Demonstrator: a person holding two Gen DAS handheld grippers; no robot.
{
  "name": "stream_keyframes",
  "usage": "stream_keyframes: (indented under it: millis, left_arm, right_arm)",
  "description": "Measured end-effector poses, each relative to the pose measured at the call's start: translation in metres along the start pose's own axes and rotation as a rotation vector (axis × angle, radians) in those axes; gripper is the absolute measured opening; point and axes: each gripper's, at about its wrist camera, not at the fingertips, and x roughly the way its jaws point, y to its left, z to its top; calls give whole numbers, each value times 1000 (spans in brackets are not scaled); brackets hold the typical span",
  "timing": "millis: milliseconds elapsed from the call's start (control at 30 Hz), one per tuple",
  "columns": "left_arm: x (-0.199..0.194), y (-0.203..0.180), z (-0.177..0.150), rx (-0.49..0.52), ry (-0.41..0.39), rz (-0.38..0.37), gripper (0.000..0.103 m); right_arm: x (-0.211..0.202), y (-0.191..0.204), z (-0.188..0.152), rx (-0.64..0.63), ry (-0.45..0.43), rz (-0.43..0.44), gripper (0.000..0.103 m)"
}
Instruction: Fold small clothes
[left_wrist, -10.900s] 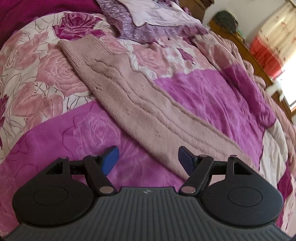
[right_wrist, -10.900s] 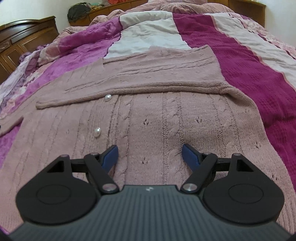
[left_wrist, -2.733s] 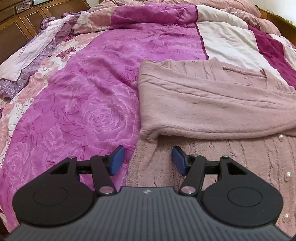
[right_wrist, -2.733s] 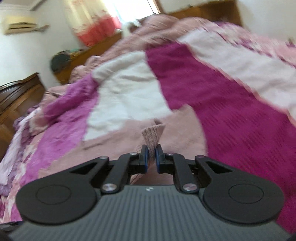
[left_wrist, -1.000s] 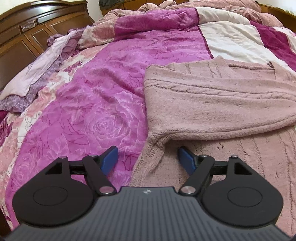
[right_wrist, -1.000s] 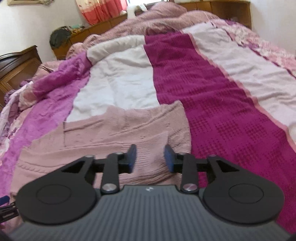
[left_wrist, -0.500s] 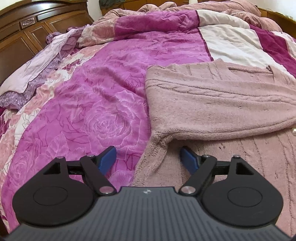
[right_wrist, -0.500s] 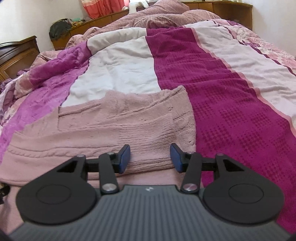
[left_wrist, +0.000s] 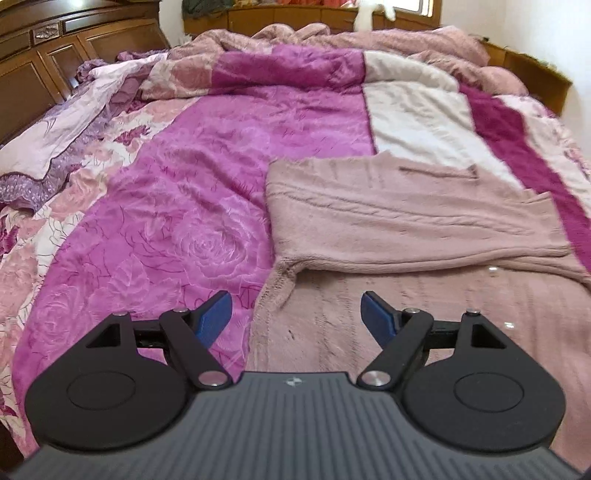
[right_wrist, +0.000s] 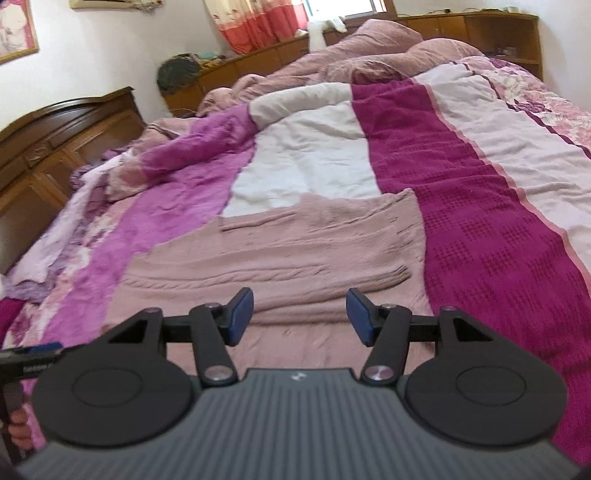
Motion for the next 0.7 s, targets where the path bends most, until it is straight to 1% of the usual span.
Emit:
stream_keyframes:
  millis: [133, 333, 433, 500, 600, 700]
  left_arm:
    - [-34, -5, -7, 48, -21, -26, 82]
    - [-70, -15, -27, 135, -11, -68, 82]
    - [-81, -20, -41, 155, 0, -91, 82]
    - [-87, -22, -52, 180, 6, -104, 82]
    - [-94, -27, -68, 230, 12, -100, 82]
    - [-101, -27, -80, 254, 25, -113, 82]
  right_arm:
    - [-21, 8, -13, -47, 21, 12, 59]
    - [-45, 17, -39, -132, 63, 14, 62]
    - [-55, 20, -50, -178, 83, 19, 62]
    - [-61, 22, -57, -207, 94, 17, 66]
    - [-68, 26, -69, -247, 119, 12, 66]
    - [-71, 29, -80, -274, 156, 11, 66]
